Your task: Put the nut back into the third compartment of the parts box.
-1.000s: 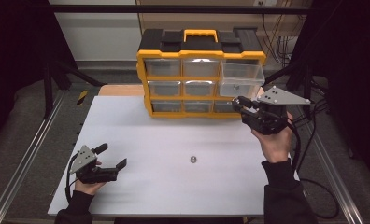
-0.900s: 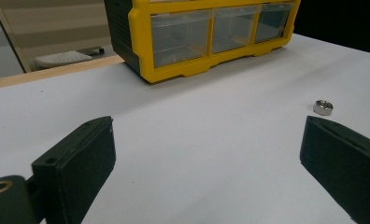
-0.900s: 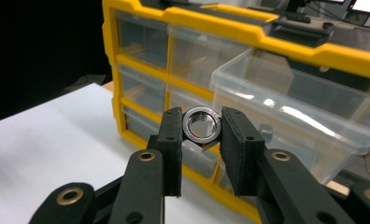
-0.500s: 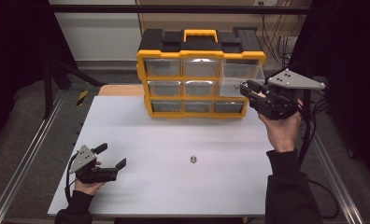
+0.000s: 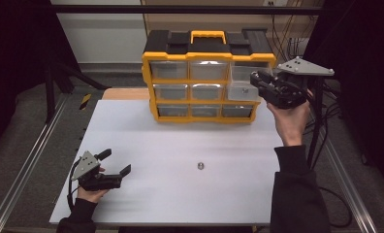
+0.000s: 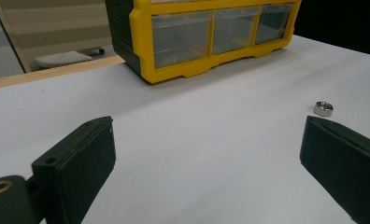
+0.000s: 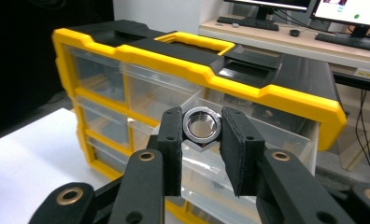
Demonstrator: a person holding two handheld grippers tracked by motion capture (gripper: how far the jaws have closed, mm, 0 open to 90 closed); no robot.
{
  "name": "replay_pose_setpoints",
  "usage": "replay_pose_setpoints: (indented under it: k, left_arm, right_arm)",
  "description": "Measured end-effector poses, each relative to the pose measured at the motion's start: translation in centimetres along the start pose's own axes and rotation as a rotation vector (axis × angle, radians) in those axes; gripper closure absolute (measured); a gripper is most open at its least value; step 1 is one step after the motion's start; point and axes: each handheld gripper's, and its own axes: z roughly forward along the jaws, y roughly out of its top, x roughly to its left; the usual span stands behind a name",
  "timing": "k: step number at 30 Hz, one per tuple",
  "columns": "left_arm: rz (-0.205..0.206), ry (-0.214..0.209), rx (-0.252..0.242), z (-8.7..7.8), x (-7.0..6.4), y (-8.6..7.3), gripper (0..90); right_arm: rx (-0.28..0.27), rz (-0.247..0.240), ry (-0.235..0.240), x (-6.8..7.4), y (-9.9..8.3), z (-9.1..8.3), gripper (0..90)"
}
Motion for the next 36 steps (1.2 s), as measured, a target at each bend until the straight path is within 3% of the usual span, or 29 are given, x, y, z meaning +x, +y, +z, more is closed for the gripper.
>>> replay_pose_setpoints:
  k: [14, 36]
  left_arm:
    - [-0.003, 0.002, -0.002, -0.1, 0.1, 0.0, 3.4]
    - [-0.004, -0.002, -0.004, 0.0, 0.0, 0.0, 3.4]
  right_arm:
    - [0.029, 0.025, -0.057, -1.7, 0.5, 2.8, 70.1]
    - [0.168, 0.044, -0.138, -3.2, -0.3, 5.6, 69.9]
